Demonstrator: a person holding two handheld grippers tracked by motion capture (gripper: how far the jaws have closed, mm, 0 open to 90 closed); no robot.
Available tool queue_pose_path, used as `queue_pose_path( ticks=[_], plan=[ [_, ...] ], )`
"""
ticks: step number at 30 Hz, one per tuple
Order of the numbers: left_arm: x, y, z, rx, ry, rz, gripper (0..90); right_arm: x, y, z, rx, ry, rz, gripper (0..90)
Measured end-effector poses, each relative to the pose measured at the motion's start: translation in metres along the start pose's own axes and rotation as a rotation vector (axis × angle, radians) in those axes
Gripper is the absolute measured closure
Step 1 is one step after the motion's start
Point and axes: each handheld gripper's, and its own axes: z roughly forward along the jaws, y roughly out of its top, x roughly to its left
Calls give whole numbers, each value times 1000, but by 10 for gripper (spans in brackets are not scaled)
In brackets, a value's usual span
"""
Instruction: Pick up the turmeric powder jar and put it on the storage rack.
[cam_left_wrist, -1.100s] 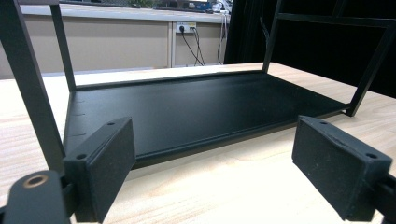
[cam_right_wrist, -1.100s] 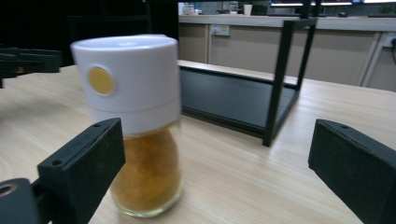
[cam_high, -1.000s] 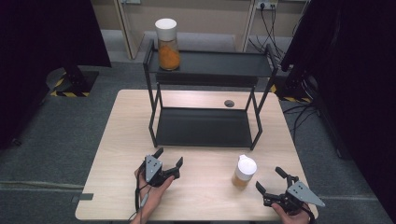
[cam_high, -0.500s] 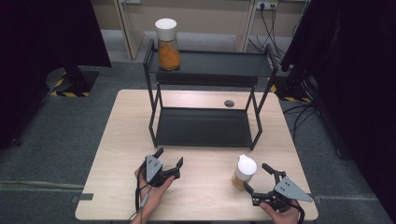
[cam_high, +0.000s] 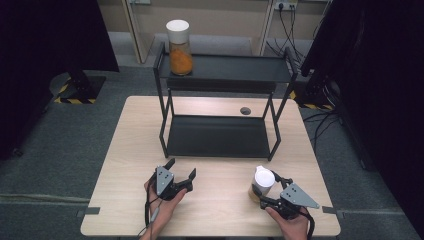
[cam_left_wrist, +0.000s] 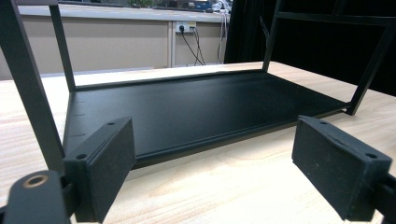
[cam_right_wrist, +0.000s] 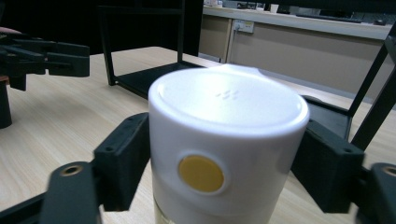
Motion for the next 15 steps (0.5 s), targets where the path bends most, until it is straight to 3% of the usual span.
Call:
queue_pose_path(
  ticks=[9, 15],
  plan=[
    [0, 0, 0, -1, 0, 2, 133, 5, 1, 0, 9, -23, 7, 302],
    [0, 0, 0, -1, 1, 1, 133, 4, 3, -5, -38, -52, 24, 304]
  ],
)
